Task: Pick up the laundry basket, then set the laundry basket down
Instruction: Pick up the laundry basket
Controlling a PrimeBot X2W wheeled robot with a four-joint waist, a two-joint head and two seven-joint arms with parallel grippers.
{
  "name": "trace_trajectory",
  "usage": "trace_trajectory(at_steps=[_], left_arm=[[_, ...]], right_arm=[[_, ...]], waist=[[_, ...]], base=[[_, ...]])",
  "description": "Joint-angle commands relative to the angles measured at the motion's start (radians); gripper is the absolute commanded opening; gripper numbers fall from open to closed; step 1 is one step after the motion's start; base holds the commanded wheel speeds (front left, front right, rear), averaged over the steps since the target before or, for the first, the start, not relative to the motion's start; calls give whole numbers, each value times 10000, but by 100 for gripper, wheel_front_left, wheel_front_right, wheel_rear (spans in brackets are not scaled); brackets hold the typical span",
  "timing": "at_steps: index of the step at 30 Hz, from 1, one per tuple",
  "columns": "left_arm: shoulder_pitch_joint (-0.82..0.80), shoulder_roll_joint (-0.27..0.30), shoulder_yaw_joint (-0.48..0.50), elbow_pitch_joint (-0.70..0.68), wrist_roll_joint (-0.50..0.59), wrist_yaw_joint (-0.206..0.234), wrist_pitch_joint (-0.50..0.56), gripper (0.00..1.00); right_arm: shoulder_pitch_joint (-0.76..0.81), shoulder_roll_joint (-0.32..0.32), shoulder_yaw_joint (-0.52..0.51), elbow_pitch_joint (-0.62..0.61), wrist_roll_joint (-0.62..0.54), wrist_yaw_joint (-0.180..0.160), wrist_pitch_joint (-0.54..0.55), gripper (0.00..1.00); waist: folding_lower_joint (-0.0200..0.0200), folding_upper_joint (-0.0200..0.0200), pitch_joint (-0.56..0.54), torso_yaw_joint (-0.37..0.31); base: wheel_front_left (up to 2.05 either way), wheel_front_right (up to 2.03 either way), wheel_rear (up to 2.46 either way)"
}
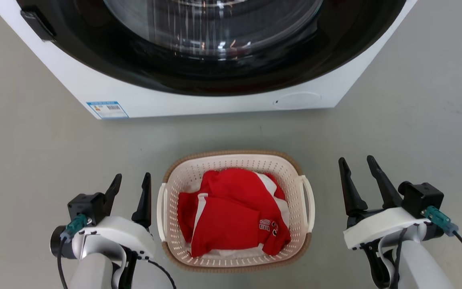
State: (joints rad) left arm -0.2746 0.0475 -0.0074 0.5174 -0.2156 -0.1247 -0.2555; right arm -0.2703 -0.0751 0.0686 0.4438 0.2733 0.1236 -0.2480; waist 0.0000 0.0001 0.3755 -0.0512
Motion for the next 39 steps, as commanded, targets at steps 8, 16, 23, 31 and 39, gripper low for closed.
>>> trace_trajectory(at_steps=[8, 16, 23, 31, 39], left_arm=[[-1090, 154, 39, 993, 35, -56, -63, 100], [-2018, 263, -172, 2176, -400, -58, -63, 100], [-2666, 371, -461, 2920, -533, -58, -63, 100], [-3364, 394, -961, 3886, -657, -59, -63, 100], [-3929, 391, -1370, 4591, -937, -59, -63, 100]], right_arm=[[-619, 67, 329, 700, 59, 71, -138, 100], [-1183, 124, 464, 1320, 248, 71, -138, 100], [-1655, 176, 516, 1899, 351, 71, -138, 100], [-2164, 197, 560, 2670, 324, 71, -138, 100], [-2652, 223, 682, 3271, 435, 71, -138, 100]], waist=[[0, -1, 1004, 57], [0, -1, 1985, 49], [0, -1, 2840, 136], [0, -1, 3688, 283], [0, -1, 4340, 350]], base=[[0, 0, 0], [0, 0, 0], [0, 0, 0], [0, 0, 0], [0, 0, 0]])
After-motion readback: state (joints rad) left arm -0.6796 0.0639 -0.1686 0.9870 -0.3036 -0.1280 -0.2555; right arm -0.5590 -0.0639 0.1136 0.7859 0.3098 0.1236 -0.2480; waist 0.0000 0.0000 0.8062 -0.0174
